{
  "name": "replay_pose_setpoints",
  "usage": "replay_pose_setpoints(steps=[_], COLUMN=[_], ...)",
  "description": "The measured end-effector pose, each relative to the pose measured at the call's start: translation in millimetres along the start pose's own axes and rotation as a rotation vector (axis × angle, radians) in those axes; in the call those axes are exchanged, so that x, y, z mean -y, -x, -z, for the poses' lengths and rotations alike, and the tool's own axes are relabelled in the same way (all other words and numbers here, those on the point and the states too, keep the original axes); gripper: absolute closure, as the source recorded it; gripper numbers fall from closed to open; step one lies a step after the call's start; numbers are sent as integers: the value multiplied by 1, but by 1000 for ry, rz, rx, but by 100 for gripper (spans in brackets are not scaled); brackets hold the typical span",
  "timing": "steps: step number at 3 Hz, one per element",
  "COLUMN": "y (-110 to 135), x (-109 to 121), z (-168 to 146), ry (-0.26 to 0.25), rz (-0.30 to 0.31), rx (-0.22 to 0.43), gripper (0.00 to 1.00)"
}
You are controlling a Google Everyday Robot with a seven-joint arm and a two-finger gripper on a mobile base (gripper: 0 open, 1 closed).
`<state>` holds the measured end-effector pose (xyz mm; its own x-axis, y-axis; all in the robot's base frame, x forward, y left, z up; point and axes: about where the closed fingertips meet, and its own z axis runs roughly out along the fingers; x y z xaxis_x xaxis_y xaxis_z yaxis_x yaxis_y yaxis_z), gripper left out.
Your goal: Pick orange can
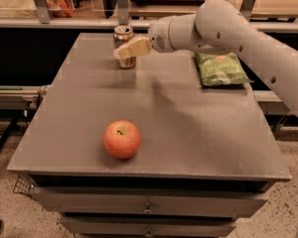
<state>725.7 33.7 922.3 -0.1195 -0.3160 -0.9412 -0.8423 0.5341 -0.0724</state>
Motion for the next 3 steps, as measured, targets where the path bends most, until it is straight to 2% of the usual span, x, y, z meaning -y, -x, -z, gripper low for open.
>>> replay_pose_setpoints(steps=[1,2,3], y=[-1,-3,-3], x=[-3,-8,-7], z=[-28,-49,-59], ry=[14,26,24], rz=[-23,-33,-47], rx=[26,40,62], gripper=[0,15,47])
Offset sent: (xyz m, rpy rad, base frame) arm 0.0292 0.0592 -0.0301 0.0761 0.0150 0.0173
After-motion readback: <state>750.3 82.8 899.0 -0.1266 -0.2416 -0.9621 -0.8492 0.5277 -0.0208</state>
